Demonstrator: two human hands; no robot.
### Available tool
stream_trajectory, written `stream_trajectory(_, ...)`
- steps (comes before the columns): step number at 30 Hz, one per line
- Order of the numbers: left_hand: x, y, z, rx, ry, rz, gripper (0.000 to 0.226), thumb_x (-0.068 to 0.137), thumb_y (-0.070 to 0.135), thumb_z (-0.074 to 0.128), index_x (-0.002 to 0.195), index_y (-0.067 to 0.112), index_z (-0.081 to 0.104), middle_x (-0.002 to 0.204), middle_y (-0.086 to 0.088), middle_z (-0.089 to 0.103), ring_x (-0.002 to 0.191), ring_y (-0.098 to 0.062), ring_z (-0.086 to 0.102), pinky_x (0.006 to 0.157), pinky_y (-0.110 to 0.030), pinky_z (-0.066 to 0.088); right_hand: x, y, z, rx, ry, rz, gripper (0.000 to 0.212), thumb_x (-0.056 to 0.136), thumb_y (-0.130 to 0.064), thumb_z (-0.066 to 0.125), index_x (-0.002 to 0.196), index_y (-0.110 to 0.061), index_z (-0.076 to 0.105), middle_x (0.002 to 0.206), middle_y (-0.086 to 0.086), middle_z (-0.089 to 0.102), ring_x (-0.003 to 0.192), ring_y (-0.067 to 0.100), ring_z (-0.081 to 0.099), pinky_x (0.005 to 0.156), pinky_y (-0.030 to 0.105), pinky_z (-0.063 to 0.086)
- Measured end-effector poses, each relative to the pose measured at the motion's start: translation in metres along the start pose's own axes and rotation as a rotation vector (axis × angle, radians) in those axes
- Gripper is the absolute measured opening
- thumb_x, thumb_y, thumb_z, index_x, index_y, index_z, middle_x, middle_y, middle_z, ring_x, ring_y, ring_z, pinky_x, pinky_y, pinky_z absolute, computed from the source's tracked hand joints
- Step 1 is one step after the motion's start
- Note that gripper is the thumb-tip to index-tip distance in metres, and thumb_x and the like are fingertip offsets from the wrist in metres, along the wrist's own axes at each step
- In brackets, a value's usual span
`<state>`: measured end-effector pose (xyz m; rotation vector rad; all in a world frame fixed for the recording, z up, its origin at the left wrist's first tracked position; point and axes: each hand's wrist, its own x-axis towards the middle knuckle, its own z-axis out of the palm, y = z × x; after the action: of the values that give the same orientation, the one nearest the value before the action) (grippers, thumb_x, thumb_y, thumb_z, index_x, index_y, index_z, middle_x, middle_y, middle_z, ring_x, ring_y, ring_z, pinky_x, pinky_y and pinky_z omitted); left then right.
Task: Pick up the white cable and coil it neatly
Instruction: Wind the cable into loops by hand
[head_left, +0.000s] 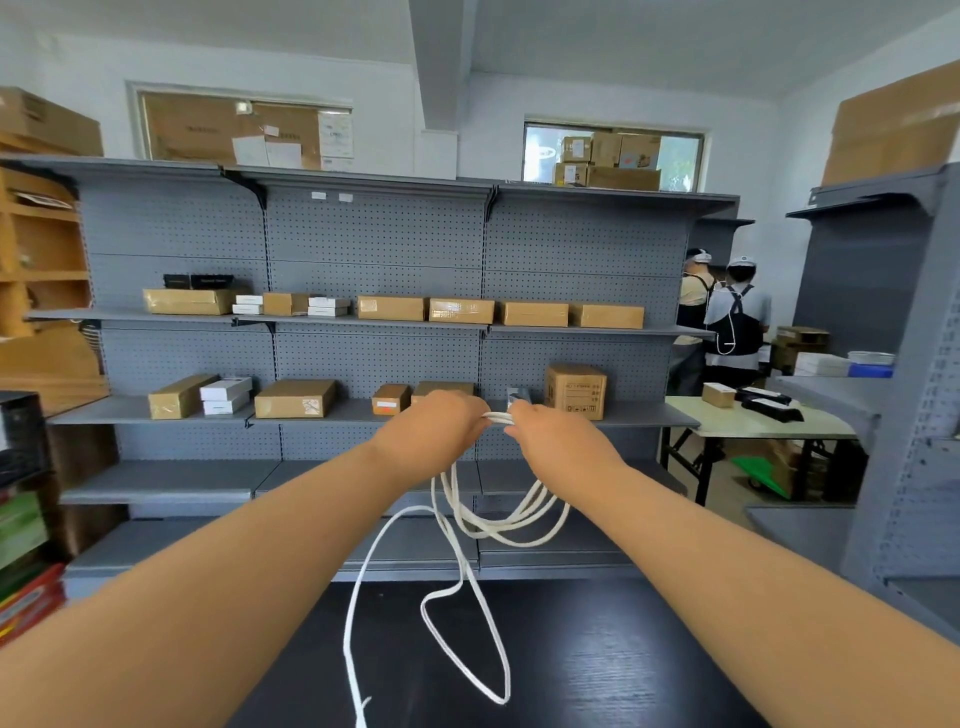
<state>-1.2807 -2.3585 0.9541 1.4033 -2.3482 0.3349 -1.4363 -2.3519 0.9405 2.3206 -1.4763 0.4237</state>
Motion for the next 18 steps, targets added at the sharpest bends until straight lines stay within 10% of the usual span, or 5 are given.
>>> stream_trajectory(9, -0.032, -0.006, 0.025, -1.185, -0.155, -0.326, 0.047, 0.097, 0.046, 0.029, 0.118, 0.013, 0.056, 0.096, -0.015, 0.07, 0.09, -0.024, 0.068, 0.083, -0.027, 0.056, 0.0, 0.02, -0.013, -0.062, 0.109, 0.057, 0.013, 0.099, -0.013, 0.035, 0.106, -0.008, 0.045, 0.086, 0.011, 0.055, 0.079, 0.035, 0.06, 0.057, 0.036, 0.032)
stream_trajectory(18, -0.033, -0.018, 0.033, -0.593, -0.273, -0.128, 0.016, 0.092, 0.018, 0.056, 0.106, 0.018, 0.064, 0.101, 0.006, 0.066, 0.087, -0.003, 0.059, 0.075, -0.002, 0.039, 0.003, 0.043, -0.028, 0.016, 0.198, 0.145, 0.011, 0.1, -0.019, 0.034, 0.093, -0.014, 0.041, 0.067, -0.006, 0.031, 0.068, 0.026, 0.045, 0.058, 0.034, 0.033)
